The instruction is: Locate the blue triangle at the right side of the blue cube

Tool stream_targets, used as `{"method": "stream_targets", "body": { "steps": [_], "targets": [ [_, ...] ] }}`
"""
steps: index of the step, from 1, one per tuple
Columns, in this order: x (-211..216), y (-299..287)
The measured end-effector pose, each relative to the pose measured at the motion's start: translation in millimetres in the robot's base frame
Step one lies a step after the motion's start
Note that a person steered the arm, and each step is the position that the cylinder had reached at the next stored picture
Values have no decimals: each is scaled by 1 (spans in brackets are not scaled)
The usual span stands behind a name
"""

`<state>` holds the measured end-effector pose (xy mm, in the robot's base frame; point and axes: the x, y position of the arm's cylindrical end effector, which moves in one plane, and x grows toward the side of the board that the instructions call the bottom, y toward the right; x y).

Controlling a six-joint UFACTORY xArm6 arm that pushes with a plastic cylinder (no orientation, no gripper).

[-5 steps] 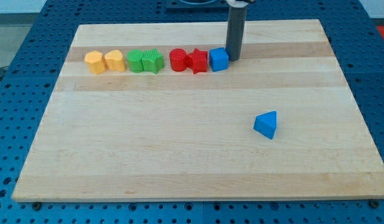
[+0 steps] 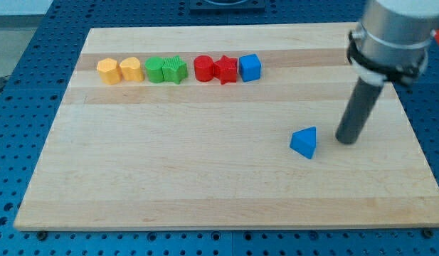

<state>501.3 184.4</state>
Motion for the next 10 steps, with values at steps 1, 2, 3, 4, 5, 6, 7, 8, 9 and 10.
{"method": "stream_targets", "body": {
  "steps": [1, 2, 3, 4, 5, 6, 7, 8, 9, 10],
  "targets": [
    [16, 0],
    [50, -20],
    [50, -43],
    [14, -75],
    [-32, -79],
    [-23, -55],
    [-23, -54],
    [-72, -54],
    [-97, -54],
    [-139, -46]
  ]
}}
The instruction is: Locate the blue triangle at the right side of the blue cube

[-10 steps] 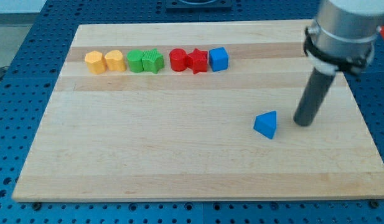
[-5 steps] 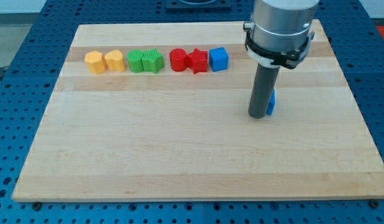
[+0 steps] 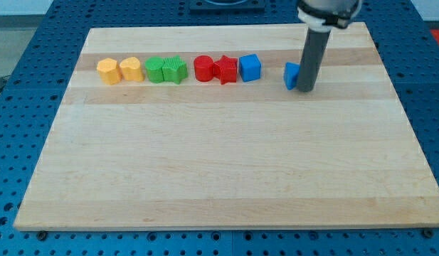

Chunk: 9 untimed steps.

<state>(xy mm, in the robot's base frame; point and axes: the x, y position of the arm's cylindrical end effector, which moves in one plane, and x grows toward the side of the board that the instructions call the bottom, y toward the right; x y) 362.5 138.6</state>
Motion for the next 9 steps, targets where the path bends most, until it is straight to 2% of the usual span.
{"method": "stream_targets", "body": {
  "steps": [2, 3, 4, 5, 7, 8, 9],
  "targets": [
    [-1, 8],
    [-1, 51],
    [-2, 56],
    [-10, 9],
    [-10, -36],
    [-10, -36],
    [-2, 4]
  ]
}}
